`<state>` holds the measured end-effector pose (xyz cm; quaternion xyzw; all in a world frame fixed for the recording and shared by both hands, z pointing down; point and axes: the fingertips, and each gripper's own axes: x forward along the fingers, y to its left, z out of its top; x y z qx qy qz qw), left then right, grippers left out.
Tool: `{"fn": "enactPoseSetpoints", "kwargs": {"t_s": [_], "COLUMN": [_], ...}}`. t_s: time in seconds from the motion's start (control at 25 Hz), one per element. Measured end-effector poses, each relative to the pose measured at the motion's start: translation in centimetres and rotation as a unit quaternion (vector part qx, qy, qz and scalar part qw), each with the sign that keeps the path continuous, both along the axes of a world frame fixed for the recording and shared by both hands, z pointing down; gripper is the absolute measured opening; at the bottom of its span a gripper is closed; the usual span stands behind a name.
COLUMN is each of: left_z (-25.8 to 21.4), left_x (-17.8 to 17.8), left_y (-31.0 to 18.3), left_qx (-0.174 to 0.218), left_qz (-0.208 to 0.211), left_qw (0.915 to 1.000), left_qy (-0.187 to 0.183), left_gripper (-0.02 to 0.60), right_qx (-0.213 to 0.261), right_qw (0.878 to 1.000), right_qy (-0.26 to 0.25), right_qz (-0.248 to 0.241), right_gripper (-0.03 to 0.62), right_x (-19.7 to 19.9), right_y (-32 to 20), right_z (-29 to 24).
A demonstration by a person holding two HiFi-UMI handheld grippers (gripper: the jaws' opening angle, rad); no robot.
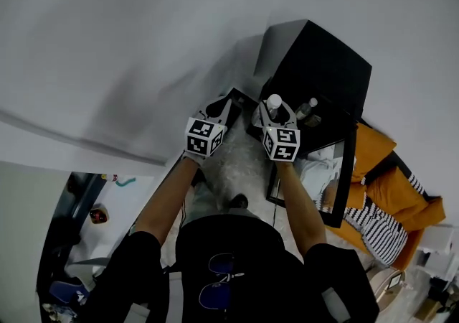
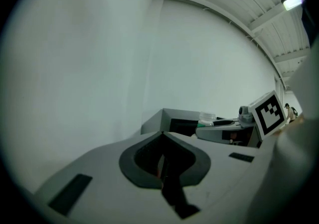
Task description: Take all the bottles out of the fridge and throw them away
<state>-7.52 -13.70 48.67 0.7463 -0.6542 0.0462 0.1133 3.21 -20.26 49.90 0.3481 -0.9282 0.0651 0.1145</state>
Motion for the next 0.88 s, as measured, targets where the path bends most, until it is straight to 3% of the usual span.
{"fn": "enactPoseSetpoints", "kwargs": {"t_s": [0.36, 0.88], "left_z": [-0.6, -0.3], "left_x": [-7.5, -15.5], "left_y": [-0.4, -2.5], "left_qx": [0.002, 0.005], "left_qz": [-0.003, 0.031], "left_qw": [1.0, 0.9991], "left_qy": [0.006, 0.028], "left_gripper": [-0.002, -0.002], "right_qx": [0.001, 0.003], "right_qw": [1.0, 1.0], "right_qy": [0.007, 0.019], "right_qz": [-0.024, -0.008], "right_gripper": [0.207, 0.207], "right_x": [-8.7, -17.7], "right_y": [0.3, -0.9], "right_z": [-0.7, -1.1]}}
